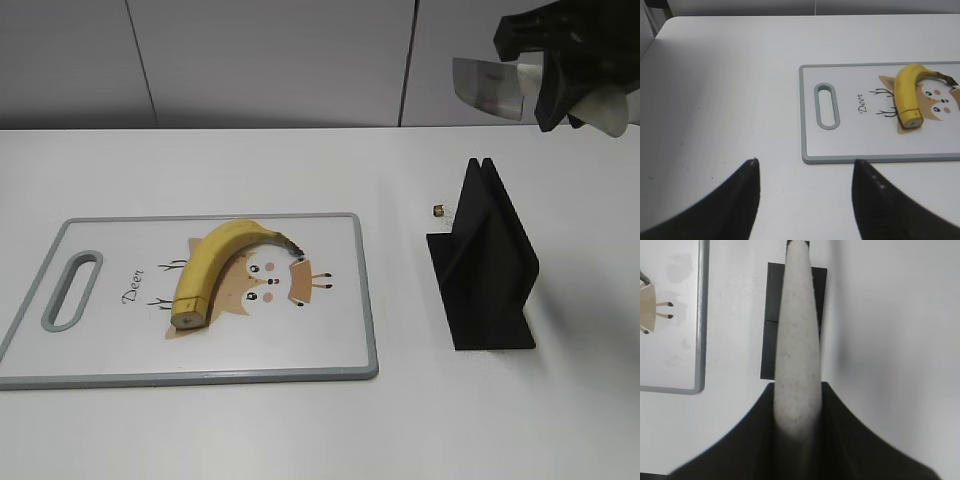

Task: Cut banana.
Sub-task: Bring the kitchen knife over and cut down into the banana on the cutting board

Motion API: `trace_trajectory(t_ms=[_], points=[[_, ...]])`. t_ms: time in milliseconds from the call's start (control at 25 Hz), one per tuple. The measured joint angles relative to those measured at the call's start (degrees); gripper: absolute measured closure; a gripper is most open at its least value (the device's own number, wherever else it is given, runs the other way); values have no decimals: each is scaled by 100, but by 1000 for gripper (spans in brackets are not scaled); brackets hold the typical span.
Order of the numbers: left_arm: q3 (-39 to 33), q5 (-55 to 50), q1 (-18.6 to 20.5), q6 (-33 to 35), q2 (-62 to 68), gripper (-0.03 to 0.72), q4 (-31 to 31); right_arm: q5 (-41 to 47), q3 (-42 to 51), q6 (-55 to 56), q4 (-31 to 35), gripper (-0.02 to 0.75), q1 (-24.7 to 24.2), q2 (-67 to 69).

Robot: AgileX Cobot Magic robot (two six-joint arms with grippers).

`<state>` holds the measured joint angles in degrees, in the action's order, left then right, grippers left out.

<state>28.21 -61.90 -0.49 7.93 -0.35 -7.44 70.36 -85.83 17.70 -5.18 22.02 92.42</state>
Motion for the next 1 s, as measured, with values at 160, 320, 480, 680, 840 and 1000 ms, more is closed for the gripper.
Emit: trace_trajectory(t_ms=[160, 320, 480, 680, 840, 1000], points=[[0, 0, 0, 0, 0, 114, 0, 5, -101, 0, 0, 575, 0, -16], [0, 0, 0, 0, 0, 116, 0, 5, -129, 2, -19, 575, 0, -79], [0, 0, 0, 0, 0, 142, 0, 5, -197, 2, -37, 575, 0, -95], [0, 0, 0, 0, 0, 161, 0, 11, -401, 2, -41, 575, 0, -95], [0, 0, 0, 0, 0, 165, 0, 11, -632, 2, -41, 575, 0, -95], [0, 0, 0, 41, 0, 166, 0, 11, -682, -115, -43, 575, 0, -95]])
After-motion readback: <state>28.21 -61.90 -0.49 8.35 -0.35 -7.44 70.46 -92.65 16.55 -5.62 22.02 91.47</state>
